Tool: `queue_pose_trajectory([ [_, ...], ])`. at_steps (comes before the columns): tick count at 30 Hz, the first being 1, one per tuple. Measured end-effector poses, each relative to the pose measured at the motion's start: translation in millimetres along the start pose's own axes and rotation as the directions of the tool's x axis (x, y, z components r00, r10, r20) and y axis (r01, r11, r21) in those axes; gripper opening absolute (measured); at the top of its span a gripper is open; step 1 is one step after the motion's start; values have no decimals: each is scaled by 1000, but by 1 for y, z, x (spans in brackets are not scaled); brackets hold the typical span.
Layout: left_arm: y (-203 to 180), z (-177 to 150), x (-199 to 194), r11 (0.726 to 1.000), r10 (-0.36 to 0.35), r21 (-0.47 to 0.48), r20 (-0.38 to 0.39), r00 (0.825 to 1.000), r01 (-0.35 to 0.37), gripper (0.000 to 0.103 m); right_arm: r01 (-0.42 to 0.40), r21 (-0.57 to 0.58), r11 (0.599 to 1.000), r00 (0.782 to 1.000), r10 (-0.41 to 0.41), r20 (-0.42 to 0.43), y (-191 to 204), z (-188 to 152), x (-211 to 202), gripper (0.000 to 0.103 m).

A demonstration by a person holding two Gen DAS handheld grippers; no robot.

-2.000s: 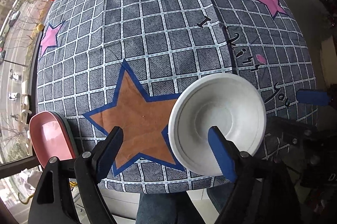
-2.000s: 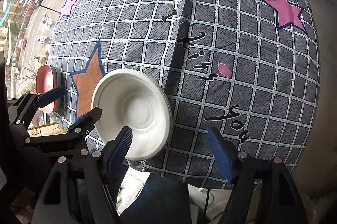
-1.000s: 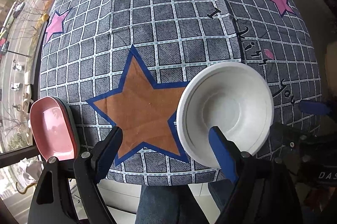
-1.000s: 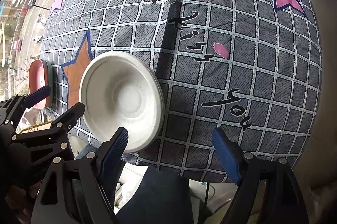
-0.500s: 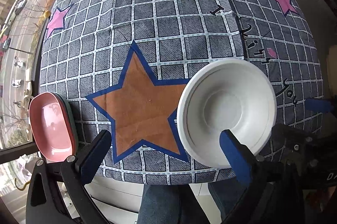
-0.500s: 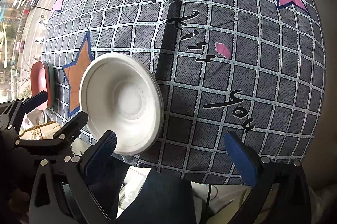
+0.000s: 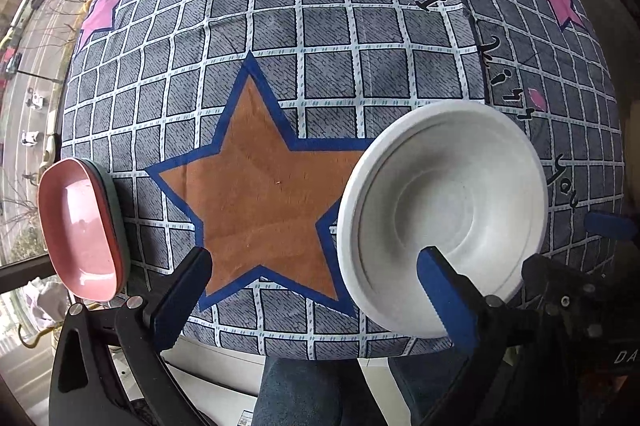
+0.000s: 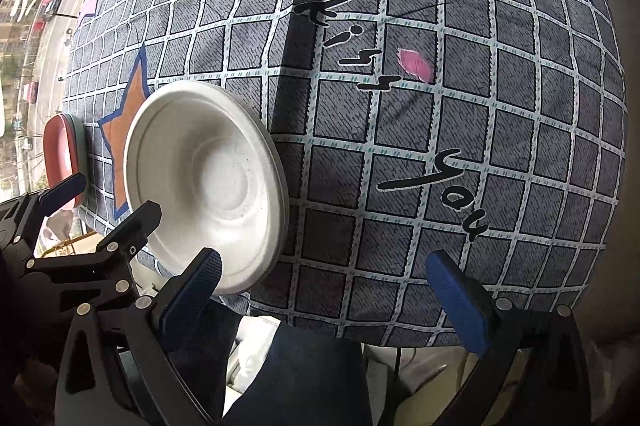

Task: Organize plates and bowls
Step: 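Move both grippers back to the rim of the white bowl, then close both grippers on the bowl rim and lift it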

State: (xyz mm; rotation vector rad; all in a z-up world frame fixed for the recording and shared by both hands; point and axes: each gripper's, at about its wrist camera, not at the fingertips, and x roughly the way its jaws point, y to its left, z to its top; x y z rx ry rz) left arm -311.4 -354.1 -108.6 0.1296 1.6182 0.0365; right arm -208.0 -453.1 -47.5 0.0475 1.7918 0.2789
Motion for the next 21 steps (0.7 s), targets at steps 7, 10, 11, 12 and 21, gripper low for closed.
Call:
queue_pose_trajectory([
  [7, 9, 9, 26, 998, -8, -63, -27, 1000, 7, 102, 13, 63, 998, 1000, -12, -24, -2, 2, 14, 103],
  [10, 11, 13, 39, 997, -10, -75, -35, 999, 7, 102, 12, 66, 998, 1000, -11, -27, 0, 3, 21, 103],
  [11, 11, 14, 45, 997, -12, -77, -39, 999, 9, 102, 13, 67, 998, 1000, -11, -29, 2, 3, 24, 103],
  [12, 11, 16, 50, 997, -12, -76, -43, 999, 8, 102, 12, 68, 998, 999, -10, -33, 2, 4, 27, 103],
  [21, 16, 20, 90, 992, -96, -81, -52, 994, 91, 103, 22, 95, 995, 998, -16, -60, 4, 7, 54, 103],
])
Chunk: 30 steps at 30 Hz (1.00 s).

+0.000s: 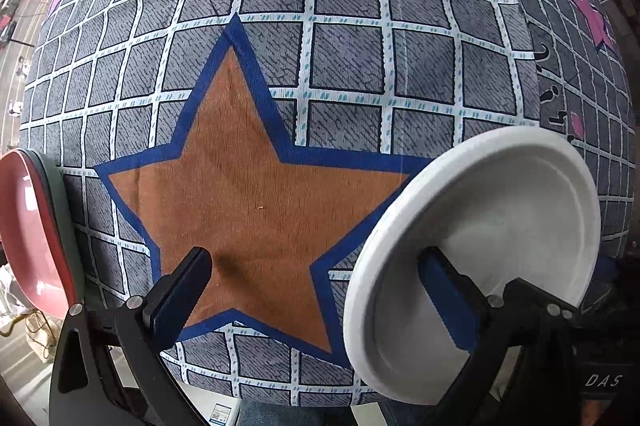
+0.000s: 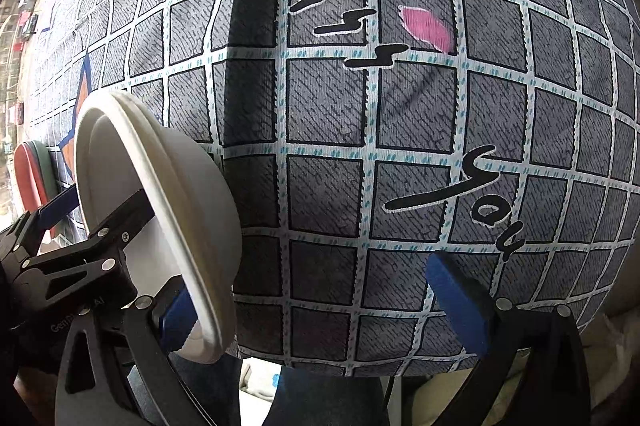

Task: Organize plates and bowls
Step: 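Close both grippers on the bowl rim and lift it, then carry the bowl with both grippers over the pink plate stack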

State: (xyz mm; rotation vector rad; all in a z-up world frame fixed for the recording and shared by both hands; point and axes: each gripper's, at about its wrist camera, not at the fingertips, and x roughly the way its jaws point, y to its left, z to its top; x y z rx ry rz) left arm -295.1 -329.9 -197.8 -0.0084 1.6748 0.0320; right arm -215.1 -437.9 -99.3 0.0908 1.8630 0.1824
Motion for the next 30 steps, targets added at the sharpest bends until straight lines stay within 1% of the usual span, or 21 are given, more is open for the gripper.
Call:
queue_pose_trajectory([
  [2, 7, 1, 7, 999, -41, -34, -1, 999, 41, 103, 8, 4, 1000, 1000, -8, 4, -2, 1, 1, 103],
  [7, 9, -4, 11, 998, -42, -44, 8, 999, 43, 103, 10, 31, 999, 1000, -11, 18, -1, 8, 3, 103],
  [11, 7, 5, 10, 998, -32, -55, -30, 999, 30, 103, 4, 34, 999, 1000, -4, -1, -14, 24, 0, 103],
  [13, 3, 10, 9, 1000, -14, -28, -18, 1000, 13, 100, 1, 38, 999, 1000, -1, -9, -15, 28, -1, 103],
  [14, -4, 10, 6, 1000, -8, 0, -5, 1000, 8, 95, 8, 39, 999, 1000, -8, -11, -14, 31, -3, 98],
  [15, -9, 11, 3, 1000, -5, 29, 5, 1000, 5, 87, 23, 36, 999, 1000, -22, -10, -16, 33, -5, 92],
  [16, -13, 11, 2, 998, -11, 55, 11, 1000, 10, 82, 14, 33, 999, 1000, -14, -5, -15, 33, -8, 88],
  [17, -18, 14, 1, 997, -28, 77, 9, 1000, 27, 69, 2, 31, 1000, 1000, -2, 0, -15, 33, -12, 78],
  [18, -22, 16, 1, 994, -48, 94, 2, 999, 48, 57, -15, 25, 1000, 1000, 15, 4, -13, 33, -15, 64],
  [19, -25, 18, 2, 992, -65, 112, -7, 998, 66, 52, -35, 23, 999, 999, 35, 9, -11, 33, -17, 56],
  [20, -29, 21, 3, 988, -80, 133, -18, 997, 81, 41, -65, 29, 997, 998, 65, 10, -9, 33, -19, 40],
  [21, -32, 24, 4, 985, -75, 155, -24, 997, 78, 41, -93, 42, 995, 996, 93, 4, -7, 34, -18, 30],
  [23, -36, 29, 7, 980, -66, 188, -37, 997, 72, 40, -110, 64, 992, 994, 111, -20, -2, 36, -15, 24],
  [26, -30, 39, 12, 973, -95, 207, -52, 994, 103, 39, -70, 80, 994, 998, 70, -3, 6, 37, -18, 24],
  [30, -13, 37, 12, 959, -83, 267, -41, 996, 91, 39, -36, 93, 995, 999, 34, 14, 18, 39, -21, 24],
])
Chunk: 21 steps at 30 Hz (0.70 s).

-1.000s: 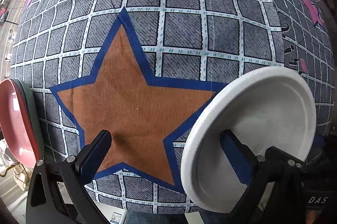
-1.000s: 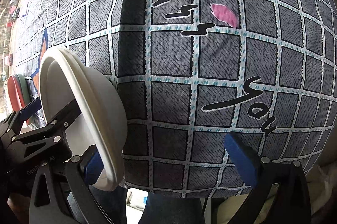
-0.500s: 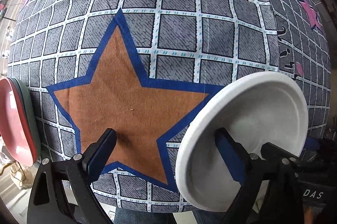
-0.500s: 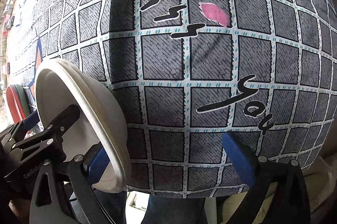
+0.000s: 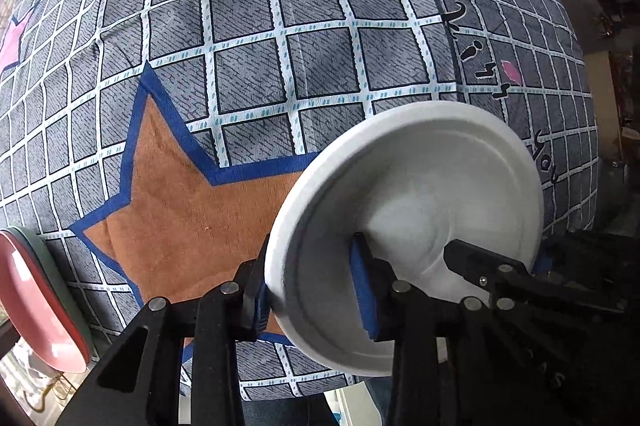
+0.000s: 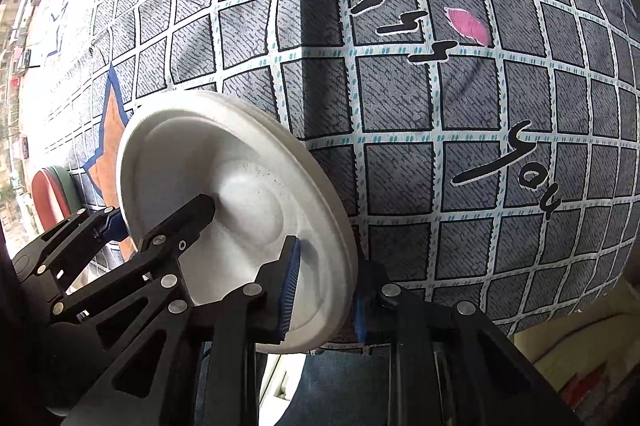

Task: Organize plates and bowls
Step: 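Carry the bowl with both grippers over the pink plate stack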

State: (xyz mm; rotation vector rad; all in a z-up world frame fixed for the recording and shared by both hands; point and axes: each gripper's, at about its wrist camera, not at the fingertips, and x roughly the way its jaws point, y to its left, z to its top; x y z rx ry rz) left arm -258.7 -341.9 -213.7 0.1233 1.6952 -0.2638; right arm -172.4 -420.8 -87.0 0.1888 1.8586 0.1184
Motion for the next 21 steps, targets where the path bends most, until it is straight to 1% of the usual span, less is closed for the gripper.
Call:
queue_pose_trajectory([
  [4, 38, -10, 3, 1000, -2, -15, 4, 1000, 2, 39, 2, 13, 1000, 1000, -2, 0, 23, 4, 2, 24],
  [10, 105, -23, 5, 997, 17, -79, 16, 1000, -15, 39, 4, -62, 998, 1000, -4, -8, 72, 9, 11, 24],
  [15, 153, -34, 6, 989, 37, -141, 26, 999, -33, 39, -4, -121, 993, 1000, 3, -12, 114, 14, 18, 24],
  [19, 188, -41, 8, 983, 41, -180, 26, 999, -35, 39, -4, -165, 986, 1000, 2, -11, 140, 19, 21, 24],
  [21, 214, -53, 14, 983, 43, -182, 29, 999, -37, 39, -6, -174, 985, 1000, 4, -11, 148, 22, 23, 24],
])
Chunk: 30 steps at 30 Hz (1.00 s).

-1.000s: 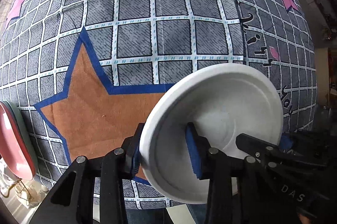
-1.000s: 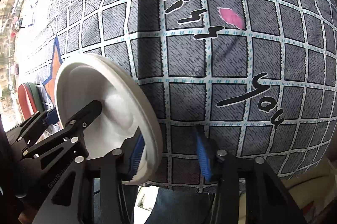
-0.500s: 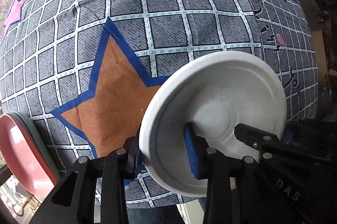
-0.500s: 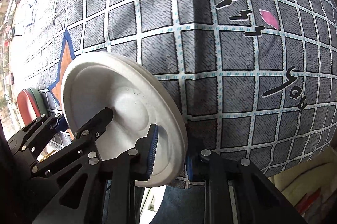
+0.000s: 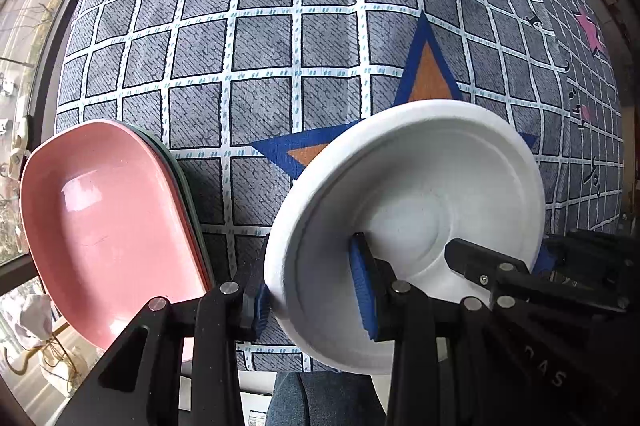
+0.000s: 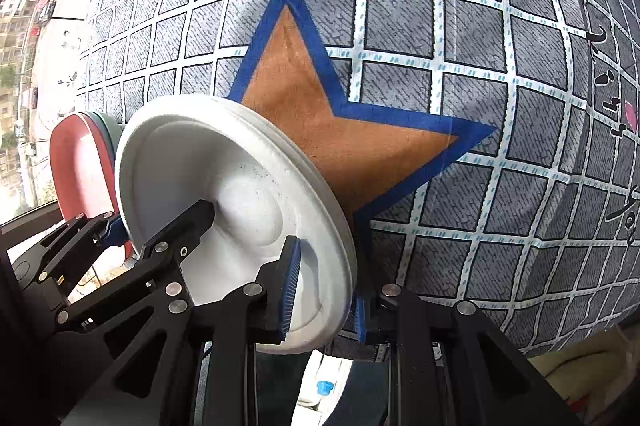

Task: Organize plates and bowls
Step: 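Carry the bowl with both grippers over the pink plate stack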

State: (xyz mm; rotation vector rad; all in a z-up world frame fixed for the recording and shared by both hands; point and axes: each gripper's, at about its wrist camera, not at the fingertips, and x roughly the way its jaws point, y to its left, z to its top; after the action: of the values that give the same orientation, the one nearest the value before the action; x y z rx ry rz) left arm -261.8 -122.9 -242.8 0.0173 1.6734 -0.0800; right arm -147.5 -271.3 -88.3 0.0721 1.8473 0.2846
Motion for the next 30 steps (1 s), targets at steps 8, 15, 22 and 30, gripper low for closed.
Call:
queue_pose_trajectory([
  [8, -10, 0, 11, 1000, 12, 27, 15, 1000, -12, 39, -11, 19, 1000, 1000, 11, 7, -18, -20, 8, 24],
  [15, -48, 1, 12, 999, 8, 34, 20, 1000, -8, 39, -14, 43, 999, 1000, 14, 14, -34, -53, 11, 24],
  [22, -58, -4, -48, 999, 2, 49, 54, 999, -5, 39, -17, 56, 998, 999, 15, 32, -50, -84, -5, 24],
  [30, -38, 12, -100, 1000, 6, 3, 137, 991, -6, 39, -18, 1, 1000, 994, 18, 112, -42, -82, -50, 24],
])
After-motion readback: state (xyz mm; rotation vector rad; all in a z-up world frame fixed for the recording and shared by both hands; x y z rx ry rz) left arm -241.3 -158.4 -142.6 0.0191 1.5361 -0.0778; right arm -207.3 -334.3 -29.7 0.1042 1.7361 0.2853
